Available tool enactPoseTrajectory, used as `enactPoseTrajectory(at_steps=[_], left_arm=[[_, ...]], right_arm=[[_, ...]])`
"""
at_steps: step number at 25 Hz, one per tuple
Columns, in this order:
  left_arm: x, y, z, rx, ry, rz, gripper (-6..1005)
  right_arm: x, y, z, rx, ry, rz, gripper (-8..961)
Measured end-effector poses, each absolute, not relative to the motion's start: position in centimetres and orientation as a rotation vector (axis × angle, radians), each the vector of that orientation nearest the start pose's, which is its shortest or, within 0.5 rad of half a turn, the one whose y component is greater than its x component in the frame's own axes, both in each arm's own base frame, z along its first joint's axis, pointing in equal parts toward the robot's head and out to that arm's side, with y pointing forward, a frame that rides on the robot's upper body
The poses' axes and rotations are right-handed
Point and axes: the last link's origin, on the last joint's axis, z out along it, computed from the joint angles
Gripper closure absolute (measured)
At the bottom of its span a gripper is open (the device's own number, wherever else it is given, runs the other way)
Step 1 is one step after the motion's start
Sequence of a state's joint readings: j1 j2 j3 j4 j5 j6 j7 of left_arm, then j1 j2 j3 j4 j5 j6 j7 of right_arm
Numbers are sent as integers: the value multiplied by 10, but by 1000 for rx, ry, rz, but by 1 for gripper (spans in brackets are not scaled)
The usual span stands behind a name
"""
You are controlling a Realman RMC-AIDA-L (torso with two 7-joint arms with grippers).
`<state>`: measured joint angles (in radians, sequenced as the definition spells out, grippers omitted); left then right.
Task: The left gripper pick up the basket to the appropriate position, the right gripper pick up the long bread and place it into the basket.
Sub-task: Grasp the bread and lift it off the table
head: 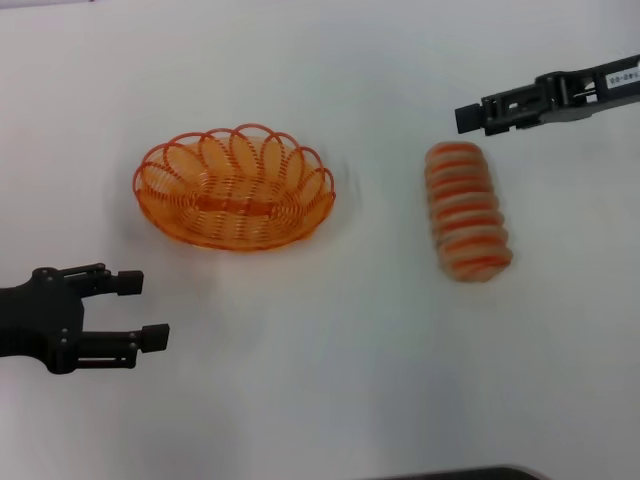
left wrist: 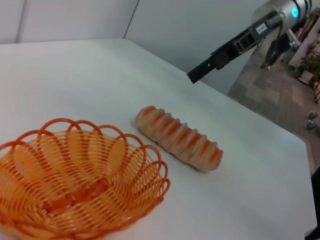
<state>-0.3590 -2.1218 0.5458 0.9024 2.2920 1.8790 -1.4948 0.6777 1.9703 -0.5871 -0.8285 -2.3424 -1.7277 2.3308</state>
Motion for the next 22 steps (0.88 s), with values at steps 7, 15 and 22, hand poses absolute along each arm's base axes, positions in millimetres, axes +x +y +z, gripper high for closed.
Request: enactPoseTrajectory(at_steps=[7,15,22], left_arm=[[-305,246,22,-2890,-843,-516,125],[-303,240,22,-2932,-750,-532,125],[-302,237,22,-2969,-685,-529,124]], right_arm=[[232,380,64,-2395,1774,25,146],[214,387,46,-2325,1730,-403,143],[202,390,36,-2264,1691,-571,138]])
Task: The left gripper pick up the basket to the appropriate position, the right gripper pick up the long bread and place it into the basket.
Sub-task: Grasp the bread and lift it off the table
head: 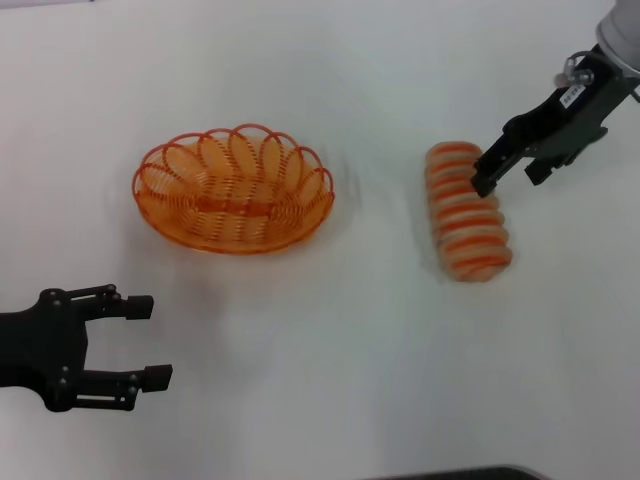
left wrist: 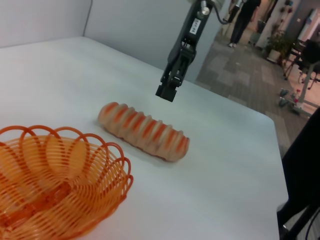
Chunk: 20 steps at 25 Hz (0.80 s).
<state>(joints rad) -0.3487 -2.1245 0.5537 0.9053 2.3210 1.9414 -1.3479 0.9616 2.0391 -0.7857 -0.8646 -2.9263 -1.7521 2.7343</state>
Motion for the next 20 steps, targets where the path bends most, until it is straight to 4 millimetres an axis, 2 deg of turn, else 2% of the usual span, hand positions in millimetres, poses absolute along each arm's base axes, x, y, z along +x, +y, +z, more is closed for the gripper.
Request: enactPoseTrajectory(at_steps=[9,20], left_arm=[[-303,235,20,-2973,-624,-528,125],[-301,237,18,-2983,-569,-520,124]], right_arm=[[190,394,19,-2218,1712,-590,132],[193,394,6,-2145,1757,-636,135]])
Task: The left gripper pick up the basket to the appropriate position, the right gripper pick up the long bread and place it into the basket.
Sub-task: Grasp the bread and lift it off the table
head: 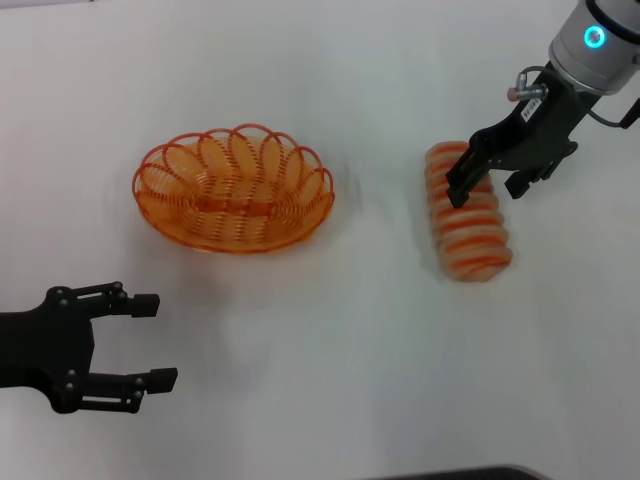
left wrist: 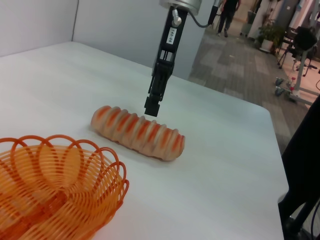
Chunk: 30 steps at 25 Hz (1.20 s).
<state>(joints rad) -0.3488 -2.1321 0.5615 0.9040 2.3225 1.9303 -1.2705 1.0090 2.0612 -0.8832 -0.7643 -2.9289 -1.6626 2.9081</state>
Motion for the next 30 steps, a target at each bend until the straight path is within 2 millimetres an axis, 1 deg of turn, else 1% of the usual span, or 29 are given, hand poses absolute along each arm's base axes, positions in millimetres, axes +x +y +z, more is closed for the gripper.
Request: enactPoseTrajectory(at_steps=[8,18,30], left_arm=[[-300,238,17,-2990,-538,-518,123],[-300,238,17,-2993,-538,-521,125],[-298,239,16,-2998,-532,-522,125]], right_arm=[[196,396,-5,-2128,1768,-638,138],[201,396,-9,-2113,1766,-648,141],[205,395,-21,-2115,1757,-657,145]])
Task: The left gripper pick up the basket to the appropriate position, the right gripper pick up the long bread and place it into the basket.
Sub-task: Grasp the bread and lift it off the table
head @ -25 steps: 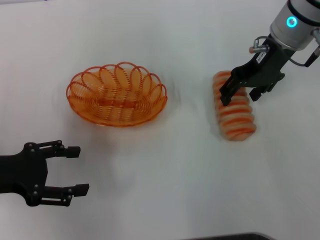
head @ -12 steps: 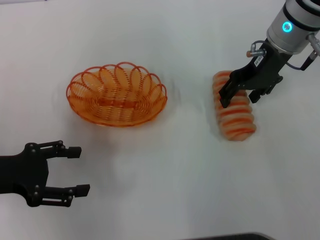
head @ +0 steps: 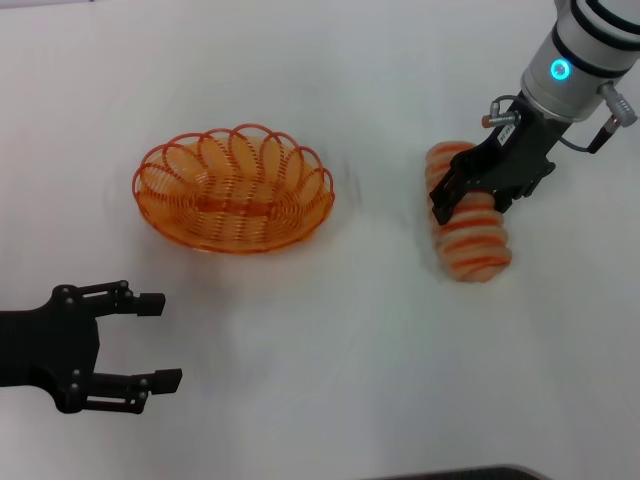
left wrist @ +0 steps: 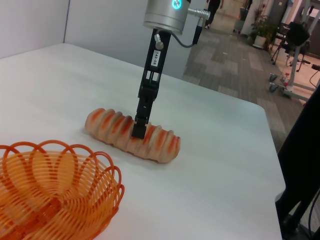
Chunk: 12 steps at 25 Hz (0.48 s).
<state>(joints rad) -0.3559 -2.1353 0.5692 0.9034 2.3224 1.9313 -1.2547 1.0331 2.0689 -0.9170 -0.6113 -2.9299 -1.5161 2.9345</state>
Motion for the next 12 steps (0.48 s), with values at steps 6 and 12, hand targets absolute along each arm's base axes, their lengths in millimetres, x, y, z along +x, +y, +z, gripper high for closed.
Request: enactPoseTrajectory(at_steps=[6,12], left_arm=[[-298,238,15,-2999,-535,-522,124],[-298,238,15,-3000,-538,-526,124]], right_arm=[[207,394,-25,-2111,1761,-657,146],[206,395,-24,-2098,1748,-662,186]])
